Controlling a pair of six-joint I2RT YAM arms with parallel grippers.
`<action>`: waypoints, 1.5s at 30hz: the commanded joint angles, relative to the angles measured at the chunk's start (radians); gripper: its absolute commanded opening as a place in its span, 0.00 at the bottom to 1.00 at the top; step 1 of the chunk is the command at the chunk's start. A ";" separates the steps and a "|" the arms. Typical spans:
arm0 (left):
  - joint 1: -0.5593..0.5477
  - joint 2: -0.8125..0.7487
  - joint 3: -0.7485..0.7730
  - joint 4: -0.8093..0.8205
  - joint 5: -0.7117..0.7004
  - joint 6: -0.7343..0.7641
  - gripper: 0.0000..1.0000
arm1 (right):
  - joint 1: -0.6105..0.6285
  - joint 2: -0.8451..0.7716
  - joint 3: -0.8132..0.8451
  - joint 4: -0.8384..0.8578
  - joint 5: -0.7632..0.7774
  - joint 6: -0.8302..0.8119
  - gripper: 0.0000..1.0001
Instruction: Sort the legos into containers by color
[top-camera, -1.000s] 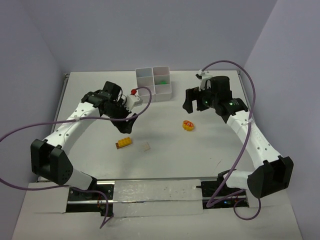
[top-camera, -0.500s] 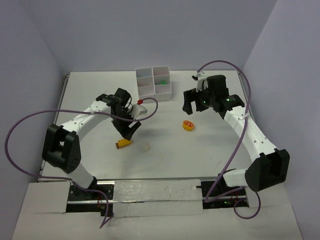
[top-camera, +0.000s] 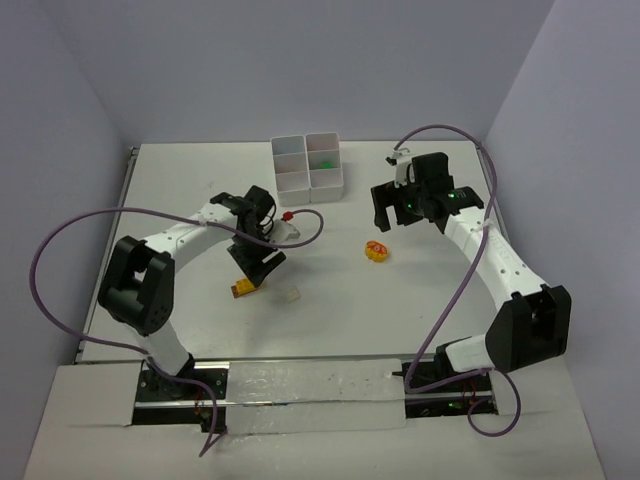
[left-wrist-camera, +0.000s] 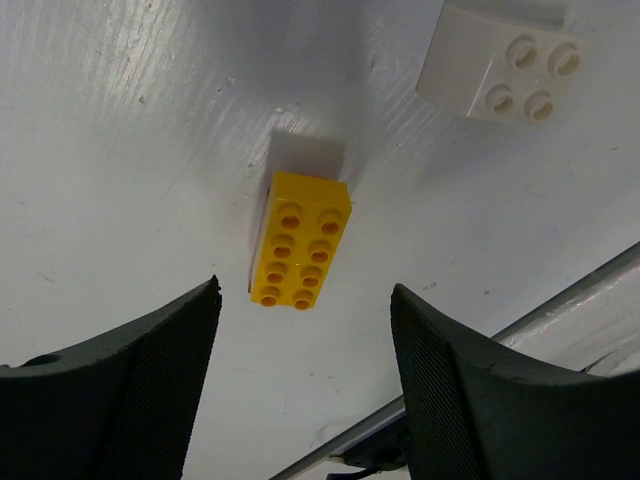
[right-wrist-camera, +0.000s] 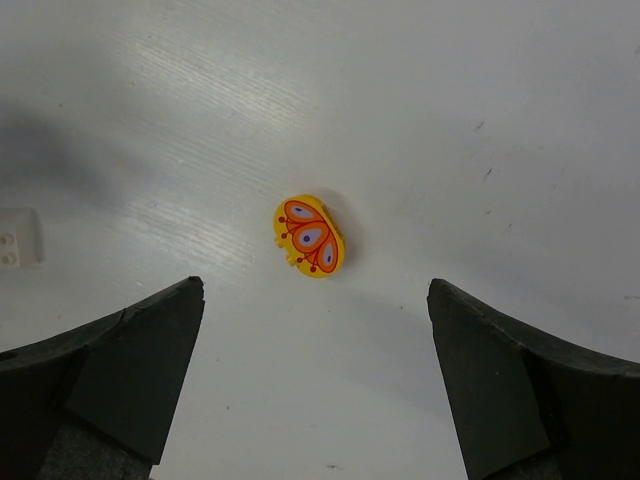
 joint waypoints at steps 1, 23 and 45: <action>-0.008 0.024 0.025 0.020 -0.019 0.024 0.74 | -0.003 0.022 0.024 0.002 0.021 -0.003 1.00; -0.044 0.127 0.007 0.072 -0.068 0.019 0.46 | -0.014 0.043 0.087 -0.008 -0.002 -0.035 1.00; 0.155 -0.158 0.280 0.249 0.684 -0.224 0.00 | -0.012 0.004 0.060 0.217 -0.548 0.115 1.00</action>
